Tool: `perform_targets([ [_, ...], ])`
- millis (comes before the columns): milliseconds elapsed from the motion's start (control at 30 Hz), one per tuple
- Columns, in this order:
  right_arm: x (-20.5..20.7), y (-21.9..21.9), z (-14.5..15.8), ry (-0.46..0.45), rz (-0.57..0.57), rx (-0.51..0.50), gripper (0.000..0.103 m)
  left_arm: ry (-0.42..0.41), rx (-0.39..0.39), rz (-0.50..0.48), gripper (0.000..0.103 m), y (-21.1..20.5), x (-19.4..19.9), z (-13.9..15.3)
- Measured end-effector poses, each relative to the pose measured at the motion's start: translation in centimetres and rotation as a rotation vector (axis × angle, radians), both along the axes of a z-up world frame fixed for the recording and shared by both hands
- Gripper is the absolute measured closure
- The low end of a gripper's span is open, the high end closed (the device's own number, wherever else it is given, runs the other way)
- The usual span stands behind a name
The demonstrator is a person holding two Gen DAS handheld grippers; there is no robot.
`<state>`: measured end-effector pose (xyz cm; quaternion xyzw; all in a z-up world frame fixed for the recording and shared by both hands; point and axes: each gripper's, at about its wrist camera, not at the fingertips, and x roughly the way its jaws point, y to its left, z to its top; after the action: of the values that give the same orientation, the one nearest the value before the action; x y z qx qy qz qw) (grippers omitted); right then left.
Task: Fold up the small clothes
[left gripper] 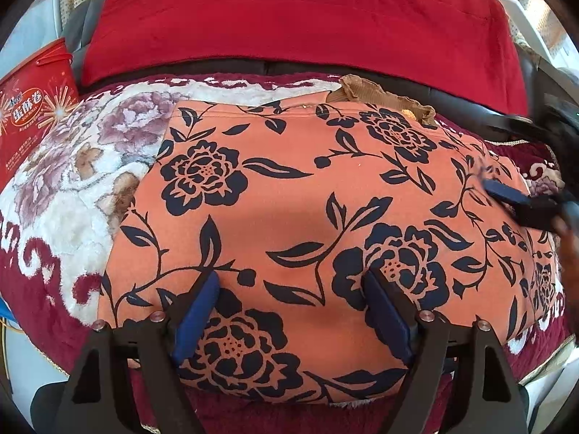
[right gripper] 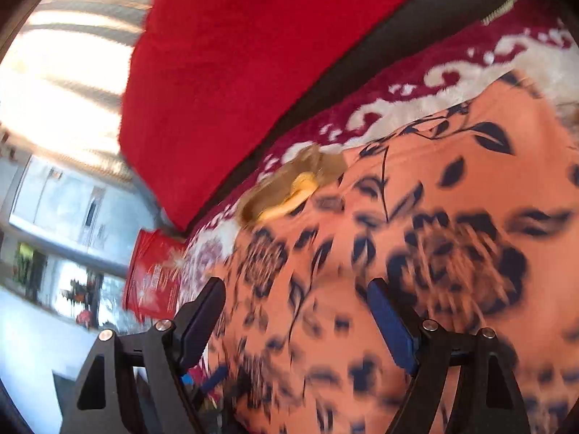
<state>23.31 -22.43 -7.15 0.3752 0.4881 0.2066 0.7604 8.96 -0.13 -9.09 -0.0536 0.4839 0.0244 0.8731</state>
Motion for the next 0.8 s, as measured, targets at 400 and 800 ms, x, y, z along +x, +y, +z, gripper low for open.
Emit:
perform_targets([
  [400,-5.9,-1.4,0.7,-0.043,-0.039,-0.003,0.021,-0.008,-0.006,-0.003,0.016,0.3,0.0,-0.2],
  [800,-22.5,-11.2,-4.6,-0.033,-0.349,0.149,0.019,-0.046,-0.003,0.039,0.016,0.1,-0.9,1.4],
])
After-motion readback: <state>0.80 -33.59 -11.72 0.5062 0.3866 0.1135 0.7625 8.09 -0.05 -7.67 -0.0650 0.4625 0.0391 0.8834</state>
